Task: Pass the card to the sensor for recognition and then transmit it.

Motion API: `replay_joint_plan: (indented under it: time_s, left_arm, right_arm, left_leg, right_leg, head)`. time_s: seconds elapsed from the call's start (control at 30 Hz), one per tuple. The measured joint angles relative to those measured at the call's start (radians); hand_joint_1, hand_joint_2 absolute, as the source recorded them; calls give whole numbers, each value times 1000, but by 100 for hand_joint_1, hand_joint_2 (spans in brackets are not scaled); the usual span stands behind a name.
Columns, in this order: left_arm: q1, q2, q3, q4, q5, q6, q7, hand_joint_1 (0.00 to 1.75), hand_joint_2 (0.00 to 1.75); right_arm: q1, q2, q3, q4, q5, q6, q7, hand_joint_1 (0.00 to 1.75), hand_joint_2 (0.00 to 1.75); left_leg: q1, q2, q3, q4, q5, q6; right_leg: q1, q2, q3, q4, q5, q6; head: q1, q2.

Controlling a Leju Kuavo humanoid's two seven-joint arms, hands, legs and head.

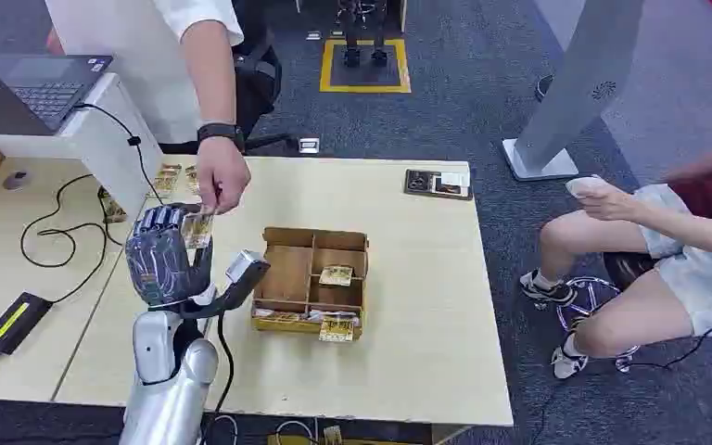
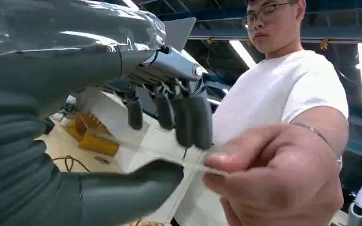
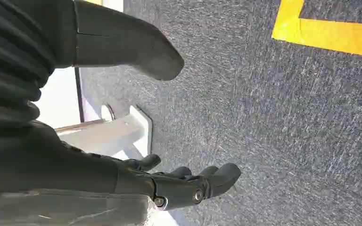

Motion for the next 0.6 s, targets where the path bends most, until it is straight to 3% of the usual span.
replay_joint_plan:
  time_s: [0.6]
  left_arm:
    - [-8,-8,0,16,10,1,-41,175,175]
  right_arm:
    - [-1,-5,10,5,-3,-2,-1,0,175]
  left_leg:
    - [0,0,0,0,0,0]
  right_leg:
    - [0,0,0,0,0,0]
  head:
    - [0,0]
